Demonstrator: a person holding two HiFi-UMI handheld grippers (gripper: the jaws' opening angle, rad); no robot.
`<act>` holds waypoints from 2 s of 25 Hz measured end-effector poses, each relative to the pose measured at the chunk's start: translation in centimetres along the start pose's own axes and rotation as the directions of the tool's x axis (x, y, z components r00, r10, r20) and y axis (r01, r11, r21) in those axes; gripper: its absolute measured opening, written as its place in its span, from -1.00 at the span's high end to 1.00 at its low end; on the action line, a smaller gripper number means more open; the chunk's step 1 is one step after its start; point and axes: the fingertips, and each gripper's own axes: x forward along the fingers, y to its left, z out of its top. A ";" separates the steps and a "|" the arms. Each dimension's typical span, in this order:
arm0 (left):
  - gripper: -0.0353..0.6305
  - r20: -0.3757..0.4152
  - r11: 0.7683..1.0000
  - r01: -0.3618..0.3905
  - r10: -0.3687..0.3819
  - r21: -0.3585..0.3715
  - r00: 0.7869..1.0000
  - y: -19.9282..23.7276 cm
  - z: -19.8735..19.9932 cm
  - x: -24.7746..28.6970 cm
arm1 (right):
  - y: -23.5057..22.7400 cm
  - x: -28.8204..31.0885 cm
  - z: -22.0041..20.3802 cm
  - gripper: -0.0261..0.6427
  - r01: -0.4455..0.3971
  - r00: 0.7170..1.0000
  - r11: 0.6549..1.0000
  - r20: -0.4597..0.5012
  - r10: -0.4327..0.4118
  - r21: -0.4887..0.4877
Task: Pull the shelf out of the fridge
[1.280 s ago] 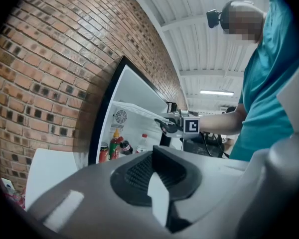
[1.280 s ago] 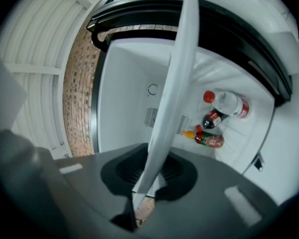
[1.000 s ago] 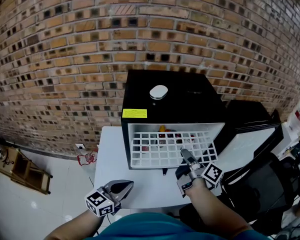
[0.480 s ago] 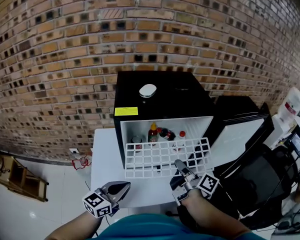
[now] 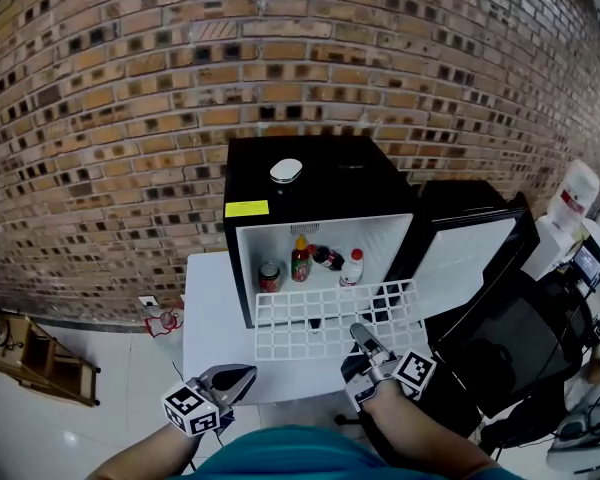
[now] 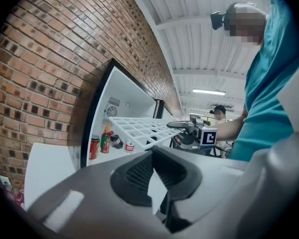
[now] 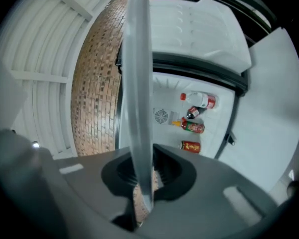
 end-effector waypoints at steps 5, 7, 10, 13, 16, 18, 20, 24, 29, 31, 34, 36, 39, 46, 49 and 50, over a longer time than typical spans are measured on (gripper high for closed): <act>0.90 0.010 0.998 -0.062 0.062 0.003 0.998 -2.6 -0.7 -0.2 | -0.4 -3.1 1.1 0.84 -0.018 1.000 1.000 -0.023 0.019 0.012; 0.90 0.016 0.996 -0.089 0.089 0.005 0.996 -4.3 -1.1 0.1 | -0.6 -4.9 1.8 0.84 -0.024 0.999 1.000 -0.041 0.024 0.012; 0.90 0.027 0.992 -0.130 0.129 0.003 0.991 -7.5 -2.1 0.7 | -1.1 -7.9 2.7 0.84 -0.025 0.997 0.999 -0.073 0.026 0.021; 0.90 0.027 0.987 -0.163 0.163 -0.008 0.986 -11.2 -3.5 0.9 | -1.7 -10.8 3.0 0.84 -0.025 0.994 0.999 -0.109 0.028 0.025; 0.90 0.017 0.981 -0.190 0.191 -0.024 0.981 -14.3 -5.2 0.7 | -2.6 -13.4 2.7 0.84 -0.017 0.989 1.000 -0.148 0.020 0.021; 0.90 0.011 0.980 -0.198 0.198 -0.033 0.980 -16.1 -6.0 0.6 | -3.5 -15.2 2.3 0.84 -0.002 0.986 1.000 -0.165 0.006 0.026; 0.90 0.000 0.980 -0.198 0.198 -0.031 0.980 -17.7 -6.6 0.3 | -4.7 -16.9 1.7 0.84 0.019 0.984 0.999 -0.178 -0.013 0.030; 0.90 -0.041 0.975 -0.220 0.219 -0.033 0.975 -20.0 -8.4 -1.6 | -7.2 -19.8 -0.7 0.84 0.065 0.974 0.997 -0.220 -0.056 0.034; 0.90 -0.081 0.975 -0.218 0.214 -0.039 0.973 -22.0 -10.2 -5.4 | -8.8 -22.5 -4.6 0.84 0.105 0.964 0.994 -0.249 -0.095 0.025; 0.90 -0.090 0.978 -0.205 0.201 -0.041 0.975 -22.7 -10.6 -7.4 | -8.7 -23.3 -6.5 0.84 0.105 0.961 0.994 -0.259 -0.100 0.006; 0.90 -0.098 0.983 -0.177 0.172 -0.048 0.980 -23.1 -11.4 -10.2 | -8.1 -24.3 -9.5 0.84 0.101 0.960 0.995 -0.260 -0.104 -0.024; 0.90 -0.104 0.987 -0.153 0.147 -0.055 0.984 -23.2 -11.8 -11.7 | -7.5 -24.7 -11.0 0.84 0.099 0.966 0.994 -0.237 -0.105 -0.034; 0.90 -0.133 0.994 -0.110 0.105 -0.029 0.986 -23.7 -12.4 -13.1 | -7.0 -25.7 -12.4 0.84 0.108 0.973 0.994 -0.201 -0.111 -0.026; 0.90 -0.166 0.990 -0.128 0.118 -0.051 0.979 -26.5 -15.0 -14.5 | -7.2 -29.4 -12.2 0.84 0.105 0.974 0.994 -0.200 -0.110 -0.033; 0.90 -0.158 0.985 -0.164 0.153 -0.058 0.976 -28.7 -15.8 -13.3 | -7.8 -31.6 -10.6 0.84 0.111 0.967 0.993 -0.227 -0.115 -0.029; 0.90 -0.150 0.981 -0.184 0.173 -0.067 0.974 -29.4 -16.0 -12.8 | -8.1 -32.4 -9.9 0.84 0.113 0.964 0.993 -0.239 -0.116 -0.029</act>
